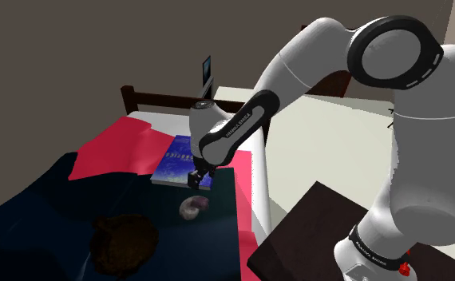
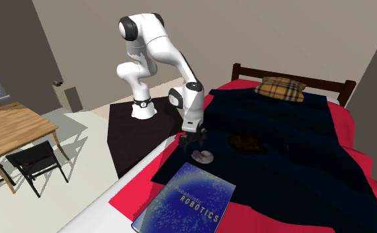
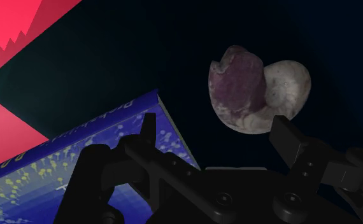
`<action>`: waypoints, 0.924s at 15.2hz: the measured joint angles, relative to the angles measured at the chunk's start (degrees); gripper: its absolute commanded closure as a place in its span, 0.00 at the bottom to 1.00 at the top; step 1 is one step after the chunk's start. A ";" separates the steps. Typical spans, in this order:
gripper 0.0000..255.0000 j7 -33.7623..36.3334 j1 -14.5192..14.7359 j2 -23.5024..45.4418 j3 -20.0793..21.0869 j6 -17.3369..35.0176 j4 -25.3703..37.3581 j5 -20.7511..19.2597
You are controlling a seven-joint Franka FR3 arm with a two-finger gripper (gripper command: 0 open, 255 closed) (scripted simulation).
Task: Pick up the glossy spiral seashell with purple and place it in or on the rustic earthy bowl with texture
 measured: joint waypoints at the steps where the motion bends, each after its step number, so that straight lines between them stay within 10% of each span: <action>1: 0.00 0.26 0.19 0.70 -0.11 0.53 0.19 -0.23; 11: 0.00 0.90 0.66 3.81 -0.78 3.23 0.57 -1.21; 12: 1.00 0.90 0.66 3.81 -0.78 3.23 0.57 -1.21; 14: 1.00 0.90 0.66 3.81 -0.78 3.23 0.57 -1.21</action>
